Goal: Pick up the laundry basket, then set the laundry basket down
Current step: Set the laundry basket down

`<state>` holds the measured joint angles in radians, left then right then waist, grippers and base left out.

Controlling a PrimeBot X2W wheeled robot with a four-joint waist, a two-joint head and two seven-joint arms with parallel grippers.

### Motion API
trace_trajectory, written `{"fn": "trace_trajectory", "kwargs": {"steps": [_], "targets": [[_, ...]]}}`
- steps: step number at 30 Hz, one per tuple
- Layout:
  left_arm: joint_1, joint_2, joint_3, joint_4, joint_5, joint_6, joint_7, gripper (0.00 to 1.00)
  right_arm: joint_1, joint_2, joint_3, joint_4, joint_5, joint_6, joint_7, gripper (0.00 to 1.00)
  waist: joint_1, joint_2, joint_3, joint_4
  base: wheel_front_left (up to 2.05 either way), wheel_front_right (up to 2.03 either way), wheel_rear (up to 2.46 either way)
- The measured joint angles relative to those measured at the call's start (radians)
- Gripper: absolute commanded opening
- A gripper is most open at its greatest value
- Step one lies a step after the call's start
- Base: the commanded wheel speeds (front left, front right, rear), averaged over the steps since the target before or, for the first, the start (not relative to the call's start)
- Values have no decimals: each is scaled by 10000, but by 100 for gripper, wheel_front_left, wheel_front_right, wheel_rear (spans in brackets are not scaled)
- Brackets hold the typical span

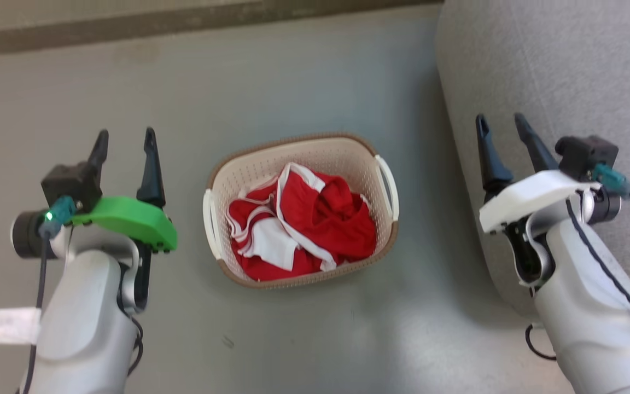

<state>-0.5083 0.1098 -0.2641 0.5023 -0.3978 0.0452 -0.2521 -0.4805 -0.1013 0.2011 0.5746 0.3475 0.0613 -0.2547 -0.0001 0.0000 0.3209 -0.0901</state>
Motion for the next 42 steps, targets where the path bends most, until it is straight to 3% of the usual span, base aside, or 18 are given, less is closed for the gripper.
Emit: {"fn": "trace_trajectory", "kwargs": {"steps": [23, 26, 42], "targets": [[3712, -38, 52, -1883, 681, 270, 0, 100, 2479, -17, 167, -1220, -1034, -209, 0, 100, -1, 0, -3131, -28, 0, 0, 0], [4010, -40, 33, -2067, 686, 288, 0, 100, 2718, -19, 153, -1386, -1051, -372, 0, 100, -1, 0, -3342, -30, 0, 0, 0], [5268, -132, 33, -2901, 702, 418, 2, 100, 3714, 0, 165, -1965, -1116, -518, 0, 100, 0, 0, -3606, 58, 0, 0, 0]]}}
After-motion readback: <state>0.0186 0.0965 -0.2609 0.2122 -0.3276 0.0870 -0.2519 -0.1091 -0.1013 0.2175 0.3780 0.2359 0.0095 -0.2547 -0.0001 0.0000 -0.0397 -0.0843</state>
